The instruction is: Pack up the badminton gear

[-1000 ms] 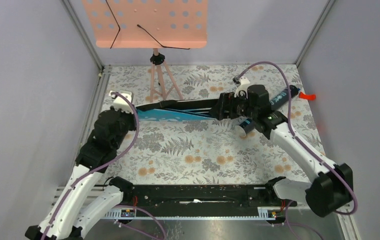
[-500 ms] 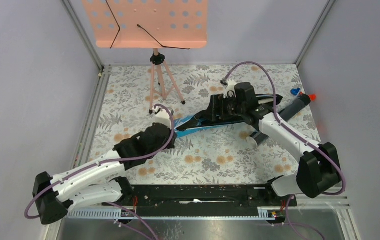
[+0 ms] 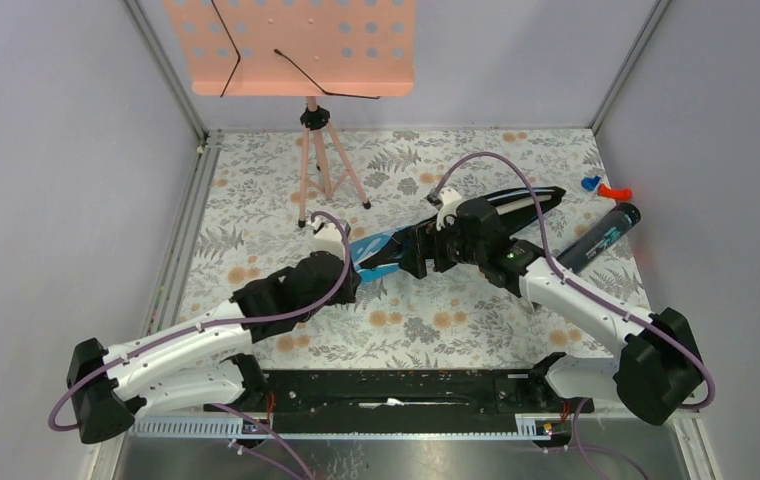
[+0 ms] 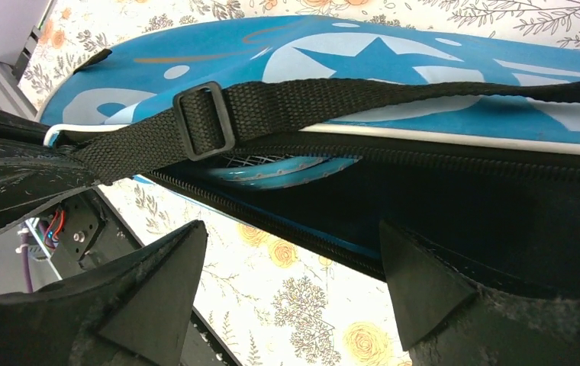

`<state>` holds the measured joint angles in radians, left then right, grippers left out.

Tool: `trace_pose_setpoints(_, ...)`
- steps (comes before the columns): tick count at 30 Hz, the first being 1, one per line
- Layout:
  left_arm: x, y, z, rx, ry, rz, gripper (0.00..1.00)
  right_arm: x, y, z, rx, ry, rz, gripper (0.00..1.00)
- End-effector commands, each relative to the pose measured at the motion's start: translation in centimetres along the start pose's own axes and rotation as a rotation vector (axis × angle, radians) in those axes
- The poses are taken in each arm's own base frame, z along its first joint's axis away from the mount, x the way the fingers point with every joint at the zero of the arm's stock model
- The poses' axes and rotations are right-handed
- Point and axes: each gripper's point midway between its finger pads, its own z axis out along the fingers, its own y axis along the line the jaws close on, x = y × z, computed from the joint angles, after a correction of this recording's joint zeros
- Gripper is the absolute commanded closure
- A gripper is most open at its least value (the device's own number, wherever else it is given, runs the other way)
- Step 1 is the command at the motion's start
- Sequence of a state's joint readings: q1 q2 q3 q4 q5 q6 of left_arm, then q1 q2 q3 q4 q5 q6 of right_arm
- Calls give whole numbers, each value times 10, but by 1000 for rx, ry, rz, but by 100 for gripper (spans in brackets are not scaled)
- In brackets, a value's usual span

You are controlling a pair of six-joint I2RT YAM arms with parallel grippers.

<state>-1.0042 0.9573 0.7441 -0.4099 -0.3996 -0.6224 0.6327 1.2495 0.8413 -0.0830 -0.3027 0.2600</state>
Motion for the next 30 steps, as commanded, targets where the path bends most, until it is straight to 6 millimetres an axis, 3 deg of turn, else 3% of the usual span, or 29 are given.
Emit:
trace_pose_setpoints(1,-32,-31,-11,127,-93,-104,100,-17,13,4,13,-83,-25,11)
trace_pose_setpoints(8,-22,-34,-8,145,-73,-104,100,-50,48,7,-78,-207,9,13)
trace_pose_setpoints(19,-16,-32,-6,150,-78,-95,100,-41,89,21,-135,-127,-47,20)
trace_pose_setpoints(24,-18,-28,-7,132,-98,-99,100,-32,80,14,-61,-101,-76,20)
trace_pose_setpoints(30,-24,-25,-10,118,-116,-123,100,-25,57,-11,44,-130,-105,19)
